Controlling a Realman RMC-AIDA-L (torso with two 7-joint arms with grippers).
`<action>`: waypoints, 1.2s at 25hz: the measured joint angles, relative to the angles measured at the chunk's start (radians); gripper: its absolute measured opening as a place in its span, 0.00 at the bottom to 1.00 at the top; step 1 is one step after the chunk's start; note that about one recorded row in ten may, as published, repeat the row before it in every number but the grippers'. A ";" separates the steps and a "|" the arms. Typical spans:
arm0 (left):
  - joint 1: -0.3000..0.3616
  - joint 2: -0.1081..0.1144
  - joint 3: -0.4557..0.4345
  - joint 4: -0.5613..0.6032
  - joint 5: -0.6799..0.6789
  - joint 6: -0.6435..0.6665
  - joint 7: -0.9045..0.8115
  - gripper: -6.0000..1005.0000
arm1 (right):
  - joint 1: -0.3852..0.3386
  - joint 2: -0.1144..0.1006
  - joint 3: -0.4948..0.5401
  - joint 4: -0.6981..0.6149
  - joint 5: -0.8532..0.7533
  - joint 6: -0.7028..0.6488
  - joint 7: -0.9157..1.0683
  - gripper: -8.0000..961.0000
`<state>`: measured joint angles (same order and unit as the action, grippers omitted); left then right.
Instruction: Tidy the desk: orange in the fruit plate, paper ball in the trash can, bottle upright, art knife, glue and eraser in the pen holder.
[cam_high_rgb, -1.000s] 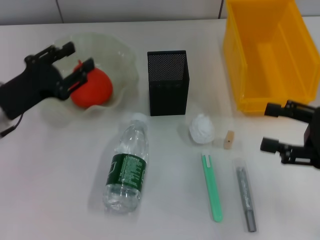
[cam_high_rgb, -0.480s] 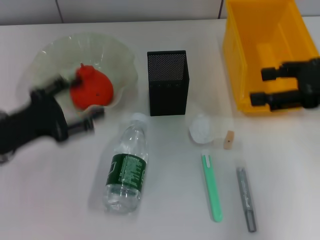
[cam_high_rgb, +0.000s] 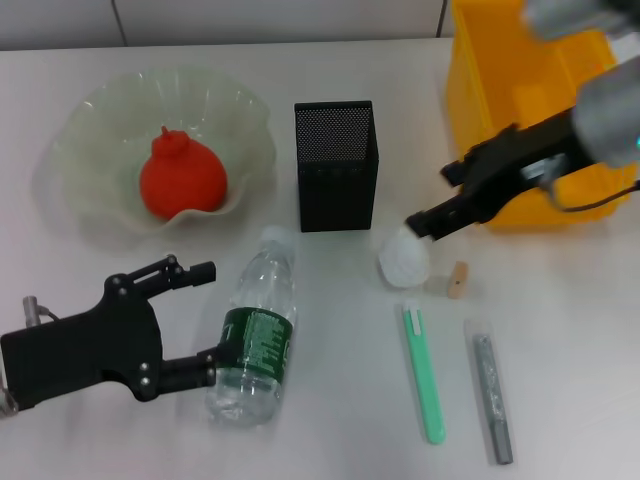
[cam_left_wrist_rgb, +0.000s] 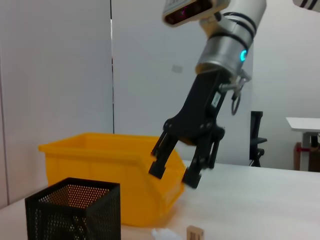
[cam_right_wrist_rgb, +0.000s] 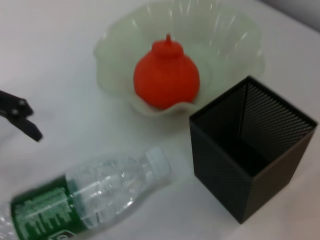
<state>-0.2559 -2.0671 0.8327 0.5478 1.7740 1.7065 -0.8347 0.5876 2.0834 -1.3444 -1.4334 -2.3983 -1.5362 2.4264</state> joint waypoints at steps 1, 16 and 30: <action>0.000 -0.001 0.000 -0.002 0.002 0.000 0.003 0.83 | 0.008 0.000 -0.028 0.016 -0.016 0.020 0.017 0.86; -0.010 -0.002 0.002 -0.016 0.017 -0.033 0.007 0.83 | 0.177 0.006 -0.204 0.405 -0.061 0.258 0.080 0.86; -0.008 -0.001 0.000 -0.016 0.018 -0.053 0.008 0.83 | 0.199 0.003 -0.185 0.412 -0.038 0.217 0.084 0.53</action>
<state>-0.2638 -2.0682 0.8330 0.5322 1.7918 1.6539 -0.8268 0.7871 2.0861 -1.5290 -1.0216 -2.4363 -1.3189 2.5107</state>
